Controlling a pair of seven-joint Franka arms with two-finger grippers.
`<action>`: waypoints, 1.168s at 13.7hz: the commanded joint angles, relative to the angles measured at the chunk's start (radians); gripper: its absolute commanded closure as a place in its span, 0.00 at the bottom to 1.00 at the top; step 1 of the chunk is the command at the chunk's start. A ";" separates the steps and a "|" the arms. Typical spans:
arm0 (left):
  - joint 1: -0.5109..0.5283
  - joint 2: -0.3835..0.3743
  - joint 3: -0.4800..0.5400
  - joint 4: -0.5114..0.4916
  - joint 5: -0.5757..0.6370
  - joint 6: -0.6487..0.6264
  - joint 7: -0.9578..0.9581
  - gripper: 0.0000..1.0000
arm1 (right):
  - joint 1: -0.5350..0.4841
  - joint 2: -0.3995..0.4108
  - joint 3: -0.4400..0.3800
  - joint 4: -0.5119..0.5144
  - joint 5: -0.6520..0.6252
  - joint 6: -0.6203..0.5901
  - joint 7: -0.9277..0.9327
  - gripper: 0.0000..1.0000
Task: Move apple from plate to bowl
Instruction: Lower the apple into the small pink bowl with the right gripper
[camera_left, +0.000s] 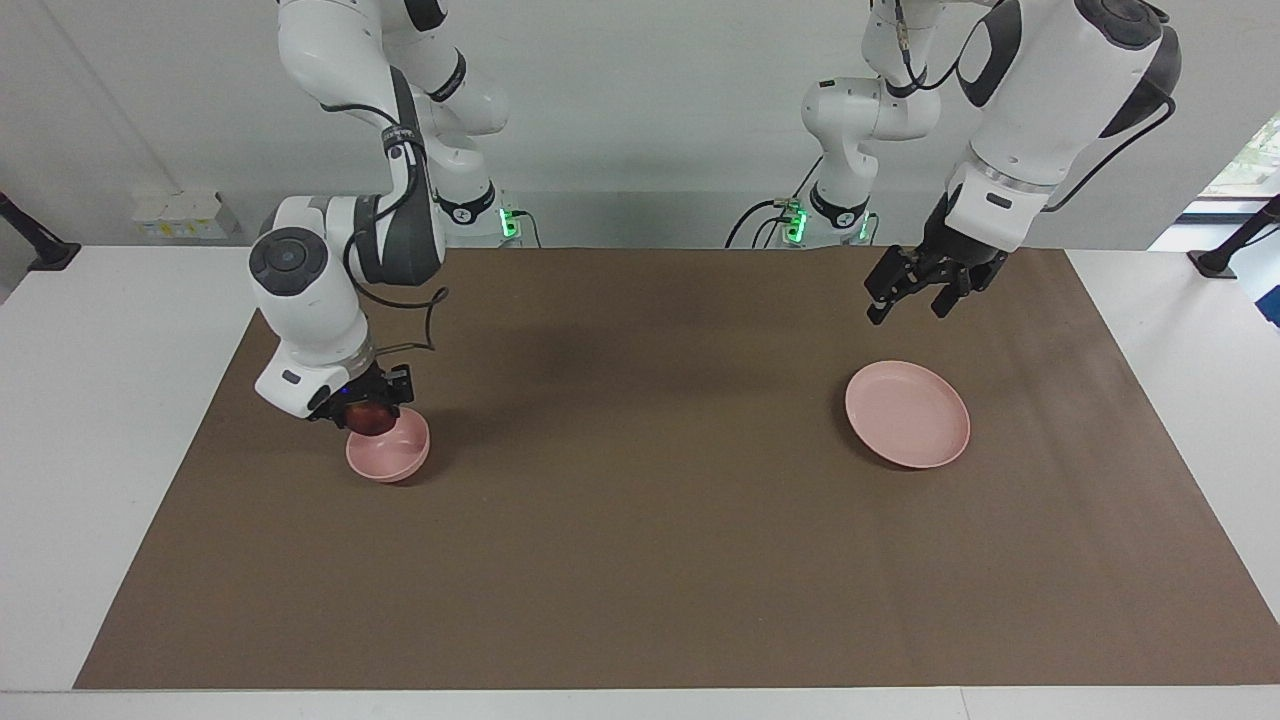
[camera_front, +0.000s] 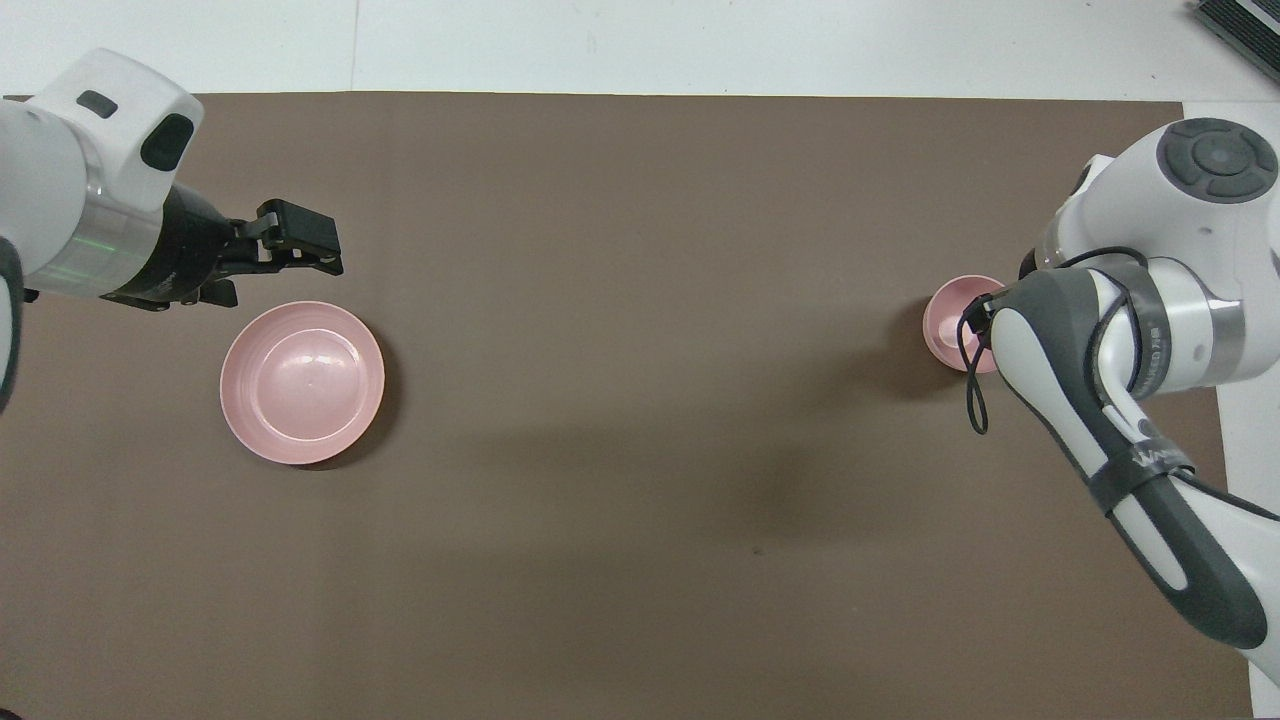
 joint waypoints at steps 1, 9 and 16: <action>0.031 -0.015 -0.006 -0.003 0.019 -0.027 0.039 0.00 | -0.023 0.026 0.008 -0.063 -0.029 0.125 -0.028 1.00; 0.071 -0.019 0.000 -0.003 0.019 -0.057 0.105 0.00 | -0.001 0.054 0.022 0.026 -0.006 0.110 0.031 0.00; 0.108 -0.070 0.001 -0.003 0.102 -0.176 0.276 0.00 | 0.003 -0.012 0.036 0.222 0.135 -0.098 0.269 0.00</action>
